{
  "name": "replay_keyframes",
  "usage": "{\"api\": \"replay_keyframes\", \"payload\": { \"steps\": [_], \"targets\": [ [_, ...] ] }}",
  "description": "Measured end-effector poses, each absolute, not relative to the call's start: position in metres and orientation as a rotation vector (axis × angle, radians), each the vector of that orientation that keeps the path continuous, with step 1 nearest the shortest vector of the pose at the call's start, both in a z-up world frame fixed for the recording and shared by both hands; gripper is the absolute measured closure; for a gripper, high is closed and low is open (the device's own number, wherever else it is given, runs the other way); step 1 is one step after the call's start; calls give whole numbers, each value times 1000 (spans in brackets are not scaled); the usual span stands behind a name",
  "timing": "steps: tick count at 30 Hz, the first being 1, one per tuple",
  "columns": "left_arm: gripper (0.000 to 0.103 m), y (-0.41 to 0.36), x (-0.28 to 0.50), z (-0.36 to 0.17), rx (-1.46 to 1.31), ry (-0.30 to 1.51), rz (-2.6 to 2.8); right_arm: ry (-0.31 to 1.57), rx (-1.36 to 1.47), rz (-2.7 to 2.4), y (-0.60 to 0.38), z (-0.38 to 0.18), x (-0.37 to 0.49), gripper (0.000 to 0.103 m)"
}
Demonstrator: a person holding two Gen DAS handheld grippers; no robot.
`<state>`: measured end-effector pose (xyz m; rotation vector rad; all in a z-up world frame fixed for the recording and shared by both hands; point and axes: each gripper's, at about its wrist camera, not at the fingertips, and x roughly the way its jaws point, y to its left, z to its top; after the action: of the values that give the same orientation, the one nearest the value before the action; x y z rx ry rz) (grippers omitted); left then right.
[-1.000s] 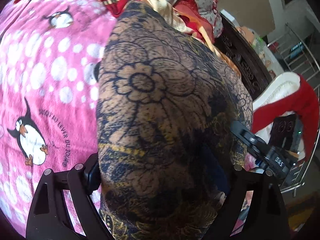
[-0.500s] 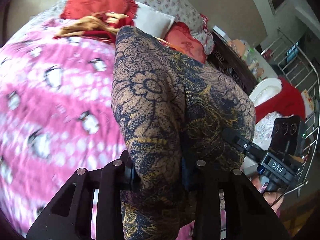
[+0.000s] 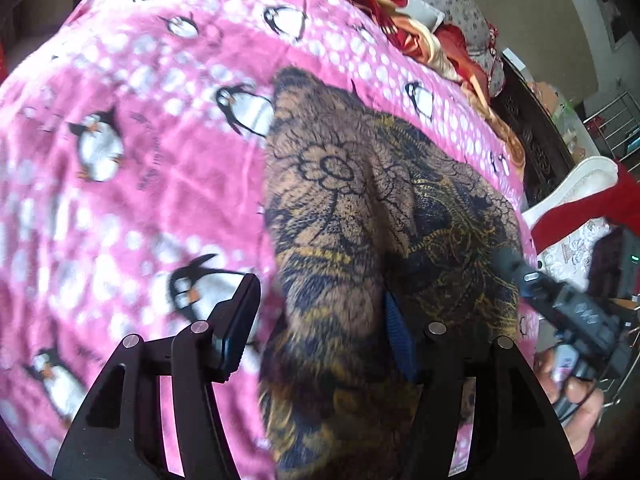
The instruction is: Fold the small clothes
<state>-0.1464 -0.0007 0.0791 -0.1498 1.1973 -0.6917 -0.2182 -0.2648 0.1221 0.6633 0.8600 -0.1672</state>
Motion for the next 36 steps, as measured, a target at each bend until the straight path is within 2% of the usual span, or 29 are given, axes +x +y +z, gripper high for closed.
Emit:
{"api": "replay_keyframes", "payload": {
  "steps": [2,5,7,9,11,14,18,23,25,27,28,36],
  "targets": [
    [37,6,-151,91,-104,1143,-673,805,598,-165,-253,149,-232,52],
    [36,18,-157,103,-90,1068,-630,766,474,-114,-222,170,-243,53],
    [36,24,-163,101,-109,1069,-623,755,424,-82,-203,167,-245,53],
    [36,27,-166,99,-106,1070,-601,784,387,-93,-187,147,-247,53],
    [36,26,-175,95,-88,1068,-589,841,379,-143,-182,119,-247,59],
    [36,24,-186,89,-62,1049,-580,829,362,-201,-187,98,-256,59],
    [36,15,-194,88,8,1012,-546,818,401,-182,-187,117,-268,59],
    [36,18,-203,107,-17,964,-552,759,352,-215,-186,140,-281,53],
    [36,13,-207,105,43,954,-543,825,354,-229,-190,125,-275,53],
    [36,7,-209,97,121,944,-513,972,340,-255,-192,94,-266,53],
    [36,7,-210,94,136,934,-512,977,347,-243,-193,88,-267,53],
    [36,1,-205,101,187,844,-507,816,347,-259,-201,128,-260,53]
  ]
}}
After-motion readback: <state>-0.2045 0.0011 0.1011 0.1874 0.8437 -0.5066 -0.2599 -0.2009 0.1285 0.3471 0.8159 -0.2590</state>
